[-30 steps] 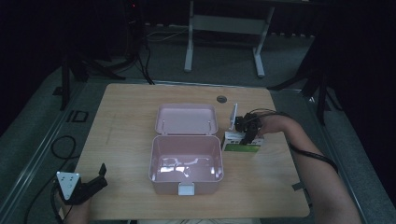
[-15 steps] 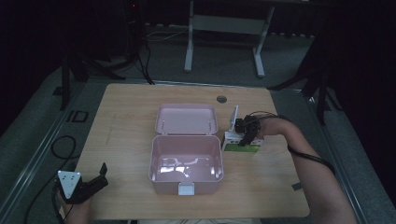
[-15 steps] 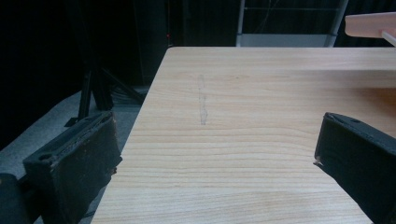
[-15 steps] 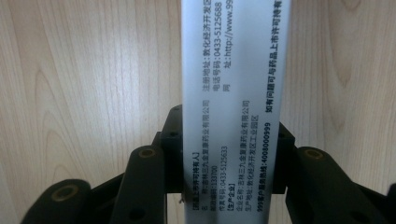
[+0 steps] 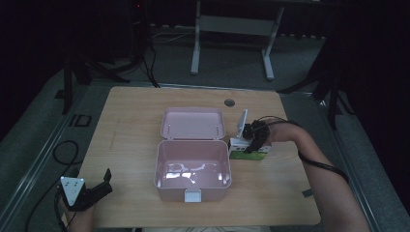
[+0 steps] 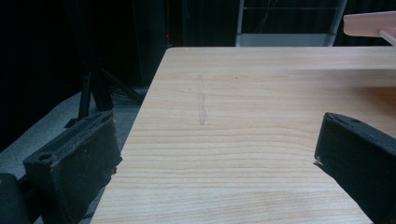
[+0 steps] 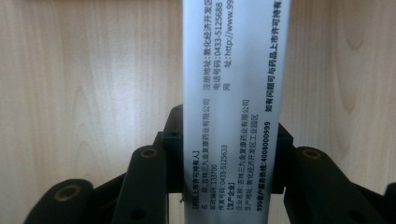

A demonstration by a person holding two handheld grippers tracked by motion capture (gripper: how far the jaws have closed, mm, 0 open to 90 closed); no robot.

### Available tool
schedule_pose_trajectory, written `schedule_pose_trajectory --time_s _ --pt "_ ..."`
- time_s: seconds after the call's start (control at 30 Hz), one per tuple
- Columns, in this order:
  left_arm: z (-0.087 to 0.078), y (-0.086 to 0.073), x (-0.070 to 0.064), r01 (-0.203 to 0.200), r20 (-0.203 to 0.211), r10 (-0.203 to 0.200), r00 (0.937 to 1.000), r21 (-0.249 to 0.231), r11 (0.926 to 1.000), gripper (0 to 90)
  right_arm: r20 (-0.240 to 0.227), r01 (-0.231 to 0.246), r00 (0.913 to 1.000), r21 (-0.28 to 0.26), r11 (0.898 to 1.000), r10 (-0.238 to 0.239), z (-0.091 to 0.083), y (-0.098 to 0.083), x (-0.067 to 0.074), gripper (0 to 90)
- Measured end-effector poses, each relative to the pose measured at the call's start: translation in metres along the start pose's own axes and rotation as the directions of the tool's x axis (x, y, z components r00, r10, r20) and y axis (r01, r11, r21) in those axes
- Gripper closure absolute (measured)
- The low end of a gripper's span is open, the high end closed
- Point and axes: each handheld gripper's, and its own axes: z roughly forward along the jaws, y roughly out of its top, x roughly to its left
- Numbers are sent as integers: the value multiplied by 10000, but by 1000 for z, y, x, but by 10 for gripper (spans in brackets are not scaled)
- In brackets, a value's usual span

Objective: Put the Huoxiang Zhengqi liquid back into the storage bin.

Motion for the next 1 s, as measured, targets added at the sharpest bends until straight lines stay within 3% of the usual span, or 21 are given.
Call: schedule_pose_trajectory --time_s 0.17,0.33,0.67,0.87,1.0 --pt "0 0 0 22 7 -22 10000 1 10000 2 10 -406 9992 315 9987 406 -4 -2 12 623" --pt "0 0 1 19 3 -19 10000 9 10000 2 -31 -834 9965 298 9961 835 -10 -11 26 623" --pt "0 0 1 4 -12 -4 10000 30 10000 2 354 -1277 9914 598 9900 1258 -29 -21 54 622" --pt "0 0 1 8 2 -8 10000 19 10000 2 460 -1214 9919 698 9902 1183 -48 -16 66 622" --pt "0 0 1 26 3 -26 10000 0 10000 2 592 -1029 9934 704 9922 988 -71 -7 77 622"
